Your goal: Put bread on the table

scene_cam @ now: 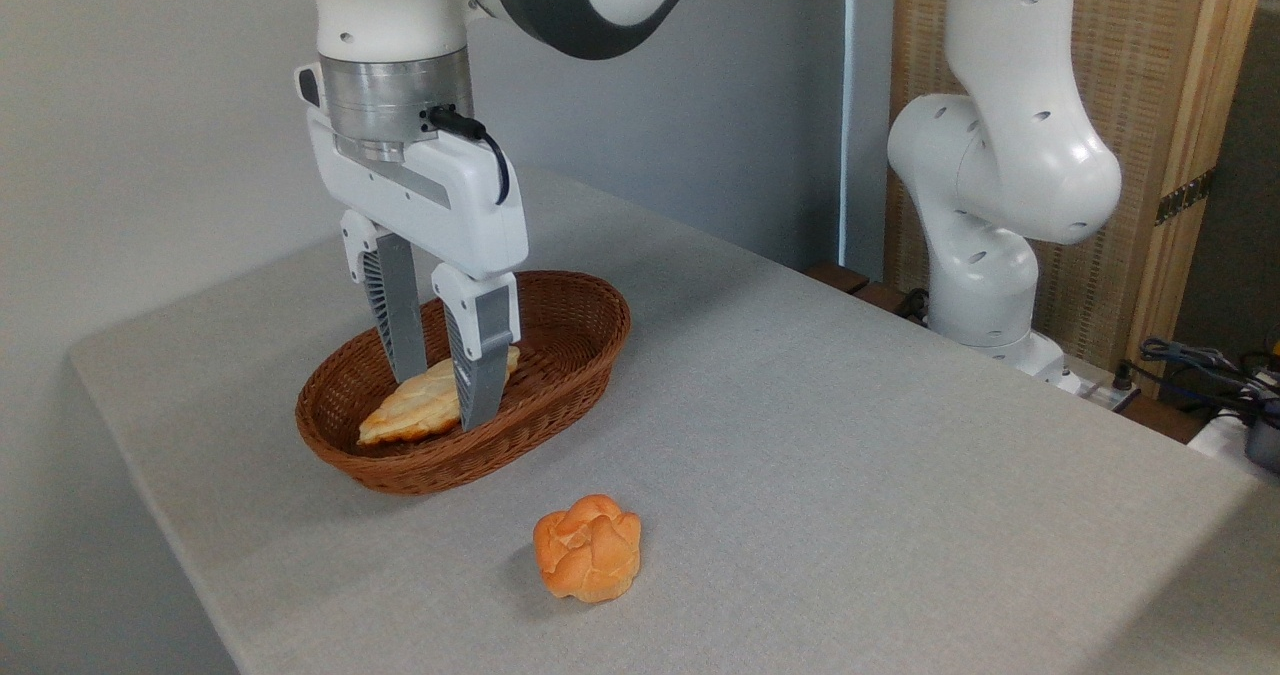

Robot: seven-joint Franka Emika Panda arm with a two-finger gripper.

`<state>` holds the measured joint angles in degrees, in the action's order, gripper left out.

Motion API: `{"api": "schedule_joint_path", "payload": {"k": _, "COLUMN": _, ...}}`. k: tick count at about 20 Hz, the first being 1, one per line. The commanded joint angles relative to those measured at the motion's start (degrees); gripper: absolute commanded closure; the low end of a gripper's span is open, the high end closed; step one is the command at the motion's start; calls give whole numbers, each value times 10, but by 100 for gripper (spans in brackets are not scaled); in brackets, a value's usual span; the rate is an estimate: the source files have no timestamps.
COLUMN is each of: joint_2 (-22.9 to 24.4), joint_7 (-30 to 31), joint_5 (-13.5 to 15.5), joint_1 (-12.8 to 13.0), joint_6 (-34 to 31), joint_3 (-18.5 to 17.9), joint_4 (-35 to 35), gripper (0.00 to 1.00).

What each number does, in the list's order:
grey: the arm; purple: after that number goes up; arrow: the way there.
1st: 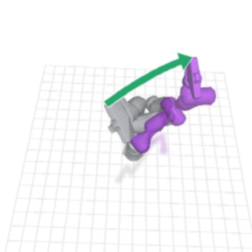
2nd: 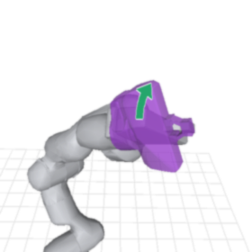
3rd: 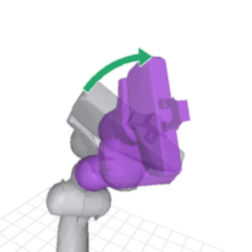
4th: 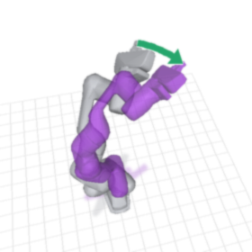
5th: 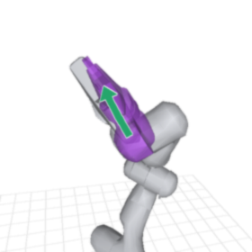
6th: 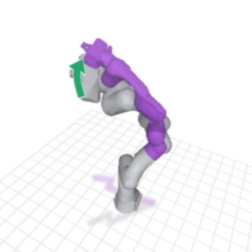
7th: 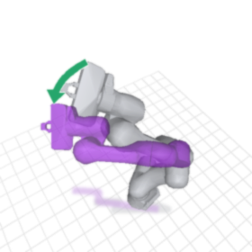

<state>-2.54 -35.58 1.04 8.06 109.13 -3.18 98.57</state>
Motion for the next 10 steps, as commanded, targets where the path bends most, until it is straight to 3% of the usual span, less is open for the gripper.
{"api": "schedule_joint_path", "payload": {"k": 1, "joint_2": 7, "joint_7": 1, "joint_5": -3, "joint_1": 5, "joint_6": -9, "joint_3": -15, "joint_4": -5, "gripper": 0}}
{"api": "schedule_joint_path", "payload": {"k": 10, "joint_2": 6, "joint_7": 2, "joint_5": -3, "joint_1": 6, "joint_6": -9, "joint_3": -10, "joint_4": -5, "gripper": 0}}
